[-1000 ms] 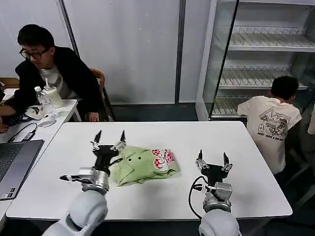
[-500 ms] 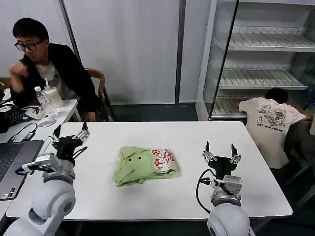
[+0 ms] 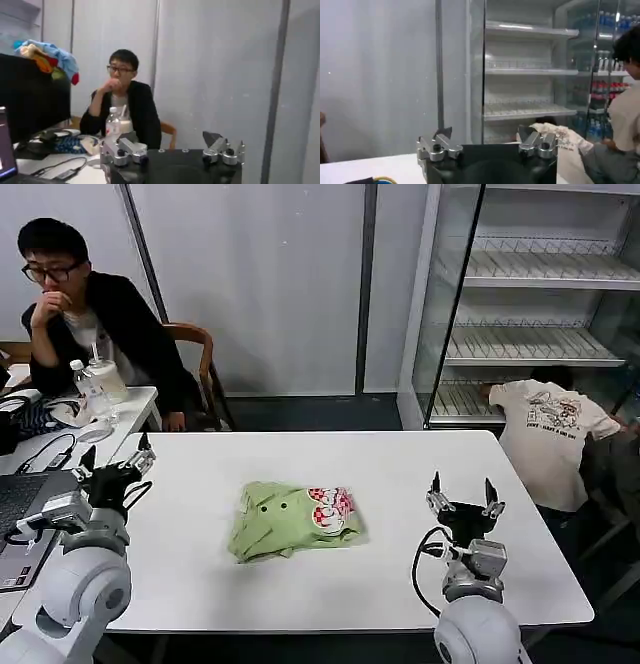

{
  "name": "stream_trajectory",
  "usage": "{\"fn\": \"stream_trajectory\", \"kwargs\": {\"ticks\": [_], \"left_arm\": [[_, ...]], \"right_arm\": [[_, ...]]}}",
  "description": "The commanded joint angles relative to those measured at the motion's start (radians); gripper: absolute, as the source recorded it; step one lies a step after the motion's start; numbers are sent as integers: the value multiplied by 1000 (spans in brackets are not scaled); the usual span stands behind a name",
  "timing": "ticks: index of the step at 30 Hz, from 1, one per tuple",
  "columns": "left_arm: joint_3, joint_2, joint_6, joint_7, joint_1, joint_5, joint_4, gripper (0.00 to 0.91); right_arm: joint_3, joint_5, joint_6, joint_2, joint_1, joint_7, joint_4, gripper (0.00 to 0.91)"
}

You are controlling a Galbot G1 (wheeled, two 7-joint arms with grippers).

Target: Fold and organize the clothes.

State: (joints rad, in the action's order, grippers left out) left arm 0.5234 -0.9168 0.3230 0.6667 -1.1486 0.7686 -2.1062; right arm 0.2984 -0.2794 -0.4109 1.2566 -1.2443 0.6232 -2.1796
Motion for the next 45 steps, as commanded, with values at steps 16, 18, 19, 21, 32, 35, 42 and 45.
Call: {"fn": "stream_trajectory", "kwargs": {"ticks": [16,18,19,21,32,35,42,45], "left_arm": [[27,12,0,8,-14,24,16,907],[28,13,0,9,-13,25,17,907],[28,13,0,9,-12,25,17,907],[27,12,-1,9,-11,24,17,907],[17,5,-3,9,-12,21,17,907],[16,3,-4,9,-11,21,17,907],[12,1,-5,8,-12,18,15,907],[10,0,-7,8,-12,17,15,907]], "right_arm": [[1,-5,-31,5,5,8,-19,907],[0,-6,-31,4,4,7,-22,907],[0,-5,-31,4,4,7,-22,907],[-1,-6,-31,4,4,7,-24,907],[-4,-5,-32,5,7,6,-24,907],[-7,-5,-31,5,8,5,-24,907],[-7,-6,-31,5,10,5,-26,907],[-8,-6,-31,6,9,5,-26,907]]}}
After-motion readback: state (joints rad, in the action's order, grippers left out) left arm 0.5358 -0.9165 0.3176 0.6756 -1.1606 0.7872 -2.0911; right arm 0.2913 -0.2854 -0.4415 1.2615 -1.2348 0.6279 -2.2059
